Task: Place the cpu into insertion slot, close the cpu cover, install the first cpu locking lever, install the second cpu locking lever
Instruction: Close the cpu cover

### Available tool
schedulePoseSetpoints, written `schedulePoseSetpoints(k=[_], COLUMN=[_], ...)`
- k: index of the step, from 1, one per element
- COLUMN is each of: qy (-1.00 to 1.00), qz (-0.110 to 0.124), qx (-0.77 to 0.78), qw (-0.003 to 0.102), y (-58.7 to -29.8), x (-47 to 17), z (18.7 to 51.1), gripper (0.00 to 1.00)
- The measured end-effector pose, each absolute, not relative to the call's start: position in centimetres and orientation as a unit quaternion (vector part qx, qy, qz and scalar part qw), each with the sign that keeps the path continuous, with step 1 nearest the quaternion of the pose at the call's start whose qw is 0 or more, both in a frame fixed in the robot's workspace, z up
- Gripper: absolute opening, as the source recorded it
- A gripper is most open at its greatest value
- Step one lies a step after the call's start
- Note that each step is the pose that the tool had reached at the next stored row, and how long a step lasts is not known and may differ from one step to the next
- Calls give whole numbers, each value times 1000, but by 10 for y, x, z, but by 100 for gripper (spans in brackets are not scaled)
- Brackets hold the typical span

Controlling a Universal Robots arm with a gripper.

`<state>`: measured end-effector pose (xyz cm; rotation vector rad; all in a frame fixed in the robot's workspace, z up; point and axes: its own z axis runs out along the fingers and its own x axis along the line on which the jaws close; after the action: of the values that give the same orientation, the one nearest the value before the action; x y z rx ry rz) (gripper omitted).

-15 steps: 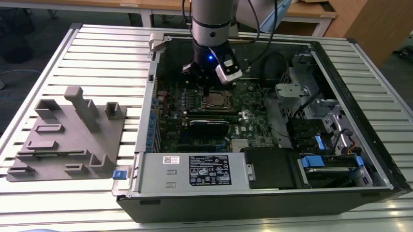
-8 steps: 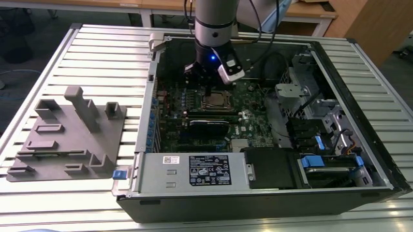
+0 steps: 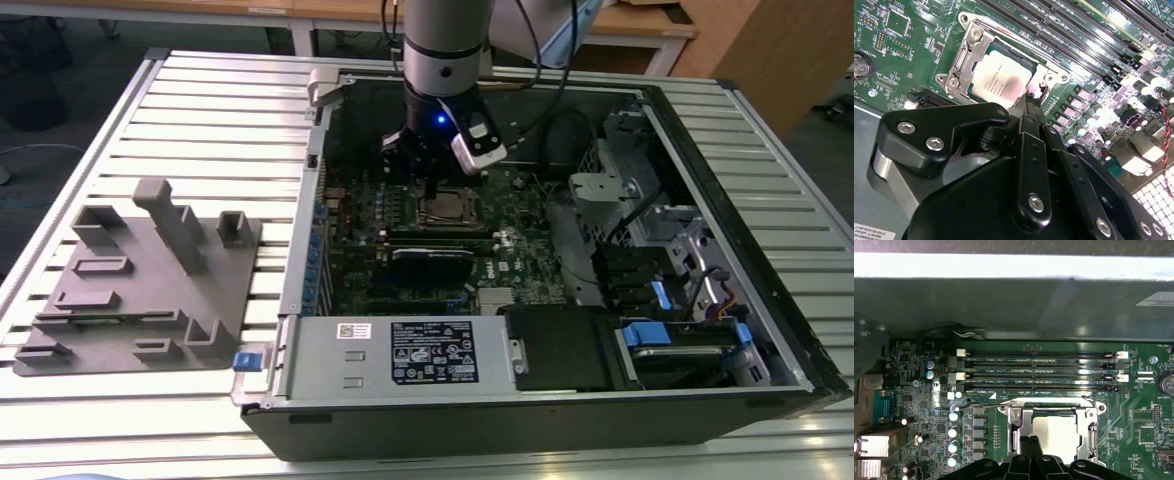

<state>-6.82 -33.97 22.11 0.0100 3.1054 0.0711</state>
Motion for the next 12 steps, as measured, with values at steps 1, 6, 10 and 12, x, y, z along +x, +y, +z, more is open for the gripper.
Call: schedulePoseSetpoints(k=[1,6,10,12], qy=[1000,1000,1000,1000], qz=[23,24,26,26], qx=[3,3,3,3], qw=[18,18,18,18], y=[-340,-340,-340,-340], x=[-68,-68,-68,-68], z=[221,221,221,221], gripper=[11,11,11,11])
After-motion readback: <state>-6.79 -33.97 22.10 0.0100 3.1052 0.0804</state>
